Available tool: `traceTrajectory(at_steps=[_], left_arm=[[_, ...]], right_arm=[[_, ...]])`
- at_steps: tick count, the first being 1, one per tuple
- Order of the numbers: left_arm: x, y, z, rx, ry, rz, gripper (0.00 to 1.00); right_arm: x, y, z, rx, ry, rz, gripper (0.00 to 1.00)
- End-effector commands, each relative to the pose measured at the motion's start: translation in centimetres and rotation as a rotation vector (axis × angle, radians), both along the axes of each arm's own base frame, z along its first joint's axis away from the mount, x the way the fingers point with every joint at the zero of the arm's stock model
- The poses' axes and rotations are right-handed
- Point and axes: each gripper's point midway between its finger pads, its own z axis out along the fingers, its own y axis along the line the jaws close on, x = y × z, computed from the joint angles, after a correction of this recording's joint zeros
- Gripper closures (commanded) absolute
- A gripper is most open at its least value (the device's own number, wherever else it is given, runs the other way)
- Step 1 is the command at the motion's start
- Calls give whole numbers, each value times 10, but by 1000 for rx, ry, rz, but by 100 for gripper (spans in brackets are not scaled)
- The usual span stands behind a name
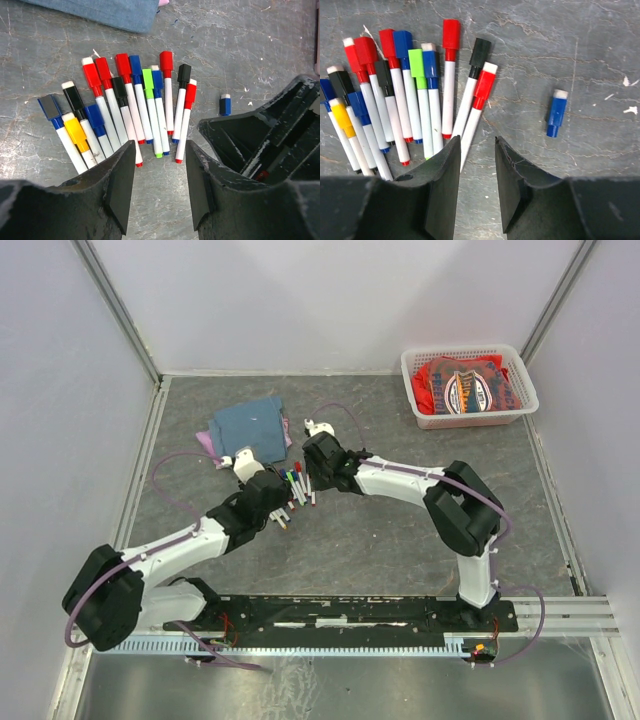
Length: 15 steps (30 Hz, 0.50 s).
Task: Open the pen caps
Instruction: Pick up the pen from the center of the board.
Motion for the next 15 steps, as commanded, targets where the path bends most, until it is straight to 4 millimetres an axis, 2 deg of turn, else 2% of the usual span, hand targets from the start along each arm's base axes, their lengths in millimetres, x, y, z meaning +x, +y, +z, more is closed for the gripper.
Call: traceTrajectory(at_steps=[1, 15], left_arm=[[8, 3, 18, -93, -74, 73, 49], [4, 6, 23, -142, -110, 80, 50]], right_arm=[[4, 21, 12, 37, -13, -16, 59], [-1, 21, -8, -21, 11, -51, 60]])
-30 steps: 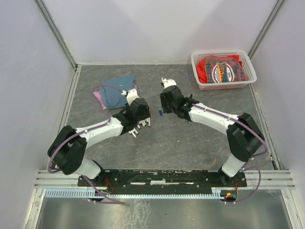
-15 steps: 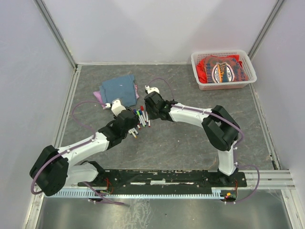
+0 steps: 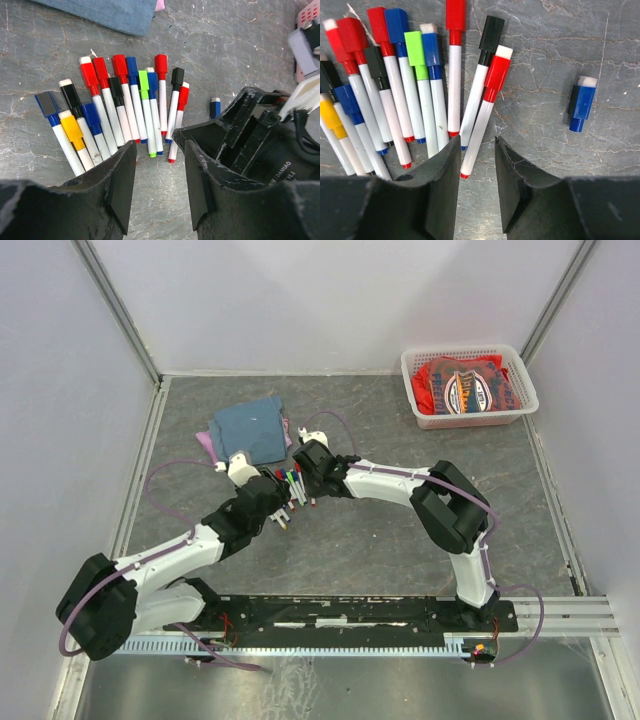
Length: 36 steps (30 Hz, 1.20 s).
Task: Open the pen caps
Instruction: Pick up the pen from the center of the board.
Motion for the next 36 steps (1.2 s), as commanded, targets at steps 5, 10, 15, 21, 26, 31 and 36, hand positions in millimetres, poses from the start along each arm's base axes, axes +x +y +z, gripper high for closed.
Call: traceTrajectory(at_steps=[5, 10, 15, 21, 26, 31, 36], left_arm=[[7, 4, 22, -69, -77, 56, 50], [7, 4, 22, -71, -77, 56, 50], [8, 4, 21, -70, -74, 57, 51], [8, 4, 22, -72, -76, 58, 51], [8, 3, 23, -77, -77, 59, 51], [8, 3, 23, -78, -78, 59, 51], [9, 3, 24, -81, -80, 59, 51]], right_arm=[[6, 6, 10, 8, -29, -29, 60], [3, 6, 9, 6, -26, -24, 60], [-1, 3, 4, -6, -19, -23, 60], [-3, -3, 0, -25, -17, -27, 60], [-6, -8, -4, -41, -10, -24, 60], [-8, -9, -7, -47, -2, -21, 60], [-9, -9, -12, -57, 8, -16, 60]])
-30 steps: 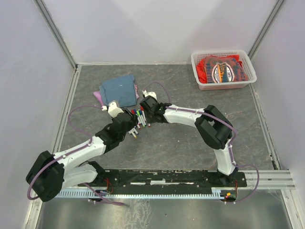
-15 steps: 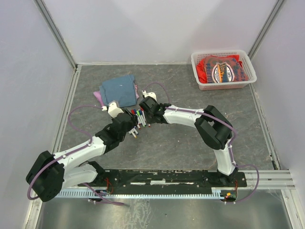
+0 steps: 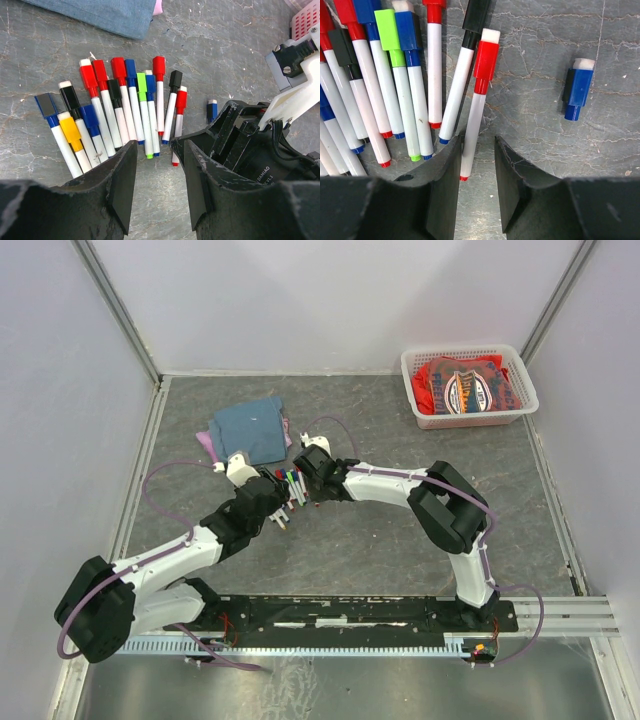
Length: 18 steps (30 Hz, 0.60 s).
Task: Open the pen caps
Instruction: Pick up the pen from the center of the board.
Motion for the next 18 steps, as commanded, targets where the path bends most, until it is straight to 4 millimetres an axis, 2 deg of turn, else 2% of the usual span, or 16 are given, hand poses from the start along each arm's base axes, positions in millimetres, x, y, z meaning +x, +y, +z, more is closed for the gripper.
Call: traceTrajectory(at_steps=[1, 5, 11, 18], left_arm=[[9, 1, 19, -67, -61, 55, 51], [11, 5, 21, -60, -71, 78, 51], [12, 3, 18, -59, -64, 71, 42], [11, 3, 15, -67, -54, 77, 35]], right_arm=[[0, 1, 3, -9, -10, 5, 60], [-2, -2, -5, -65, 7, 15, 60], [-13, -7, -23, -130, 39, 31, 62], [-23, -12, -37, -135, 70, 34, 83]])
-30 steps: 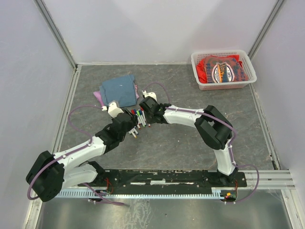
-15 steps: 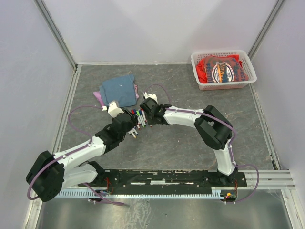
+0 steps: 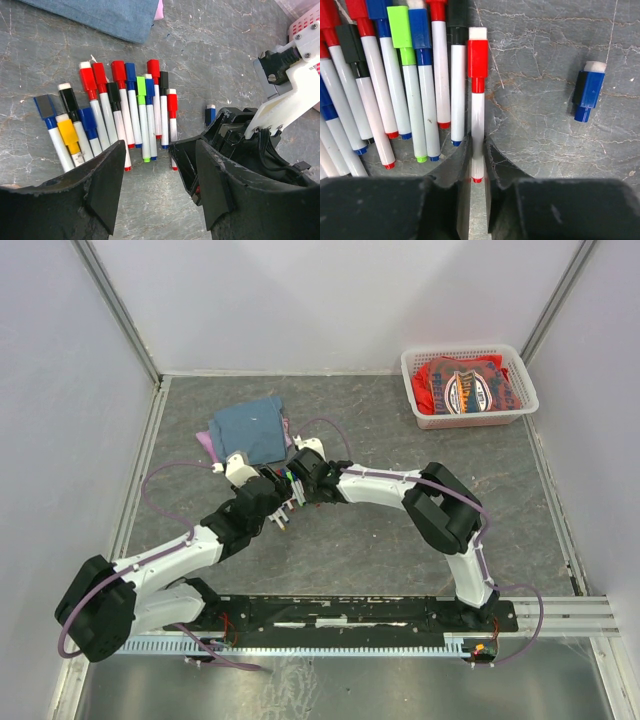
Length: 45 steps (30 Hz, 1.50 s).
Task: Open the pen caps
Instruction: Pick up the pen from the center of the board, then open the pen cap from the pen.
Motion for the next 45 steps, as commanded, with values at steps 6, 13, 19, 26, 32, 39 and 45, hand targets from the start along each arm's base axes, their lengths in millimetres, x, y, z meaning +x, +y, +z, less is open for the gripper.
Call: traceTrajectory(at_steps=[6, 13, 19, 26, 32, 39, 45], left_arm=[[7, 2, 13, -71, -46, 54, 32], [6, -9, 11, -100, -37, 4, 30], [11, -29, 10, -136, -17, -77, 29], [16, -57, -4, -213, 61, -189, 29], [21, -81, -2, -305, 62, -277, 29], [24, -93, 0, -358, 70, -324, 30], [24, -93, -4, -372, 83, -329, 31]], right_arm=[[-21, -19, -22, -42, 56, 2, 93], [-20, -22, 0, 16, 5, -24, 96], [-24, -26, 18, 79, -29, -28, 97], [-35, -31, 38, 172, -61, -11, 98], [-47, -26, 49, 259, -52, 35, 99], [-59, -17, 61, 366, -41, 76, 99], [-64, -14, 75, 420, -50, 96, 99]])
